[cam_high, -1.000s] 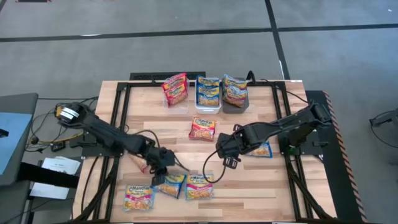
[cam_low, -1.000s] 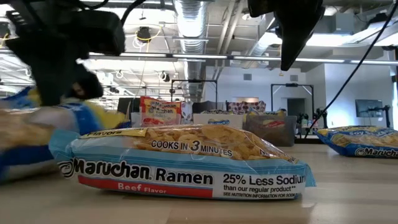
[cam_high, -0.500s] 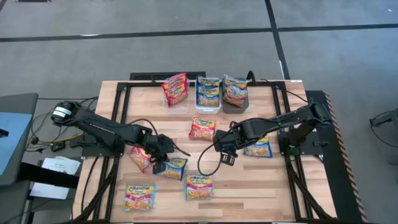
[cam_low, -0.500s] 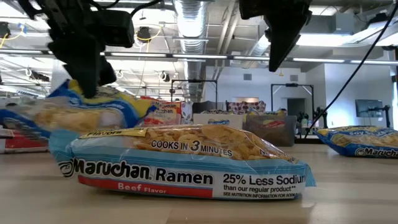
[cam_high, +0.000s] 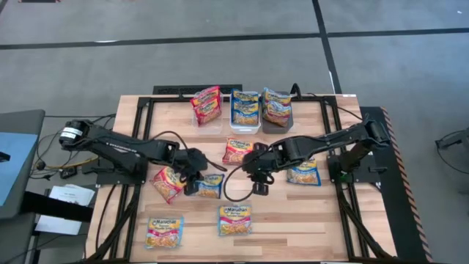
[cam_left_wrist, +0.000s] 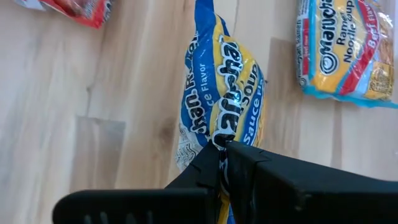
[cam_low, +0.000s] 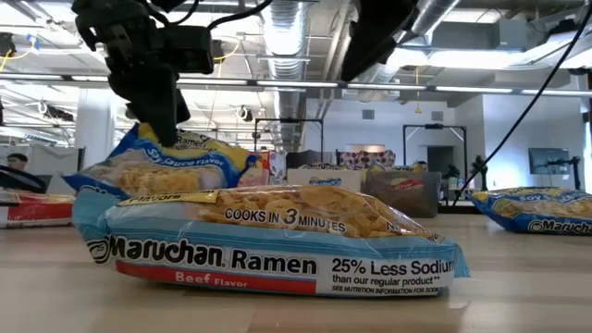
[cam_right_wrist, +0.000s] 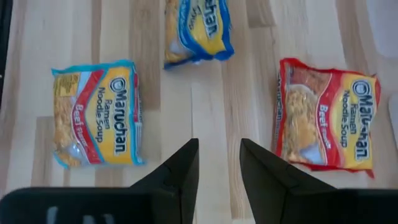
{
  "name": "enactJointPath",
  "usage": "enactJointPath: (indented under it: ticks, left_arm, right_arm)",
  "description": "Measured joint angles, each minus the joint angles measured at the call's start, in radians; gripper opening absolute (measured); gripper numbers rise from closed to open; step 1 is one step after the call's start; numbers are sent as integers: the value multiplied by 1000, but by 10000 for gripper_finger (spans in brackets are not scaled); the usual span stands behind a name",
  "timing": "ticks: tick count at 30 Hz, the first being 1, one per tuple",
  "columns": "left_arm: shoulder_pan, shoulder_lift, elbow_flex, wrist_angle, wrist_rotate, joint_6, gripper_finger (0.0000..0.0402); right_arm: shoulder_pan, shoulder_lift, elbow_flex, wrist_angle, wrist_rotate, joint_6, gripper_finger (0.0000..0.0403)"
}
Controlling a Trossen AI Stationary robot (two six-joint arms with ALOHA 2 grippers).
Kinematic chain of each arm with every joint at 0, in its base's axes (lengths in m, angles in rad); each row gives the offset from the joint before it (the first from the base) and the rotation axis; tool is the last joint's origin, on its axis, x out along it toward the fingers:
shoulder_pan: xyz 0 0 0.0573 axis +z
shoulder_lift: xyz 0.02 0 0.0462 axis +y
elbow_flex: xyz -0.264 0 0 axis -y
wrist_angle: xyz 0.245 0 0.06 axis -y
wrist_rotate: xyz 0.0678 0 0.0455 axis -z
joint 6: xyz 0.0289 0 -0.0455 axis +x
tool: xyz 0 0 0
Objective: Sort Maruchan noodles
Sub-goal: Put the blue noodle pack into the white bin
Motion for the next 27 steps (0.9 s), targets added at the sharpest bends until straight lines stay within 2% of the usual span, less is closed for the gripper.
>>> enactJointPath:
  ticks: [12,21,27]
  left_arm:
    - [70,0,0,69,3,119,0]
    - [73,0,0,111,8,154,0]
    - [73,0,0,126,10,160,0]
  right_arm:
    - [-32,43,0,78,17,-31,207]
    - [-64,157,1,221,19,-68,198]
    - [-64,158,0,344,24,-146,185]
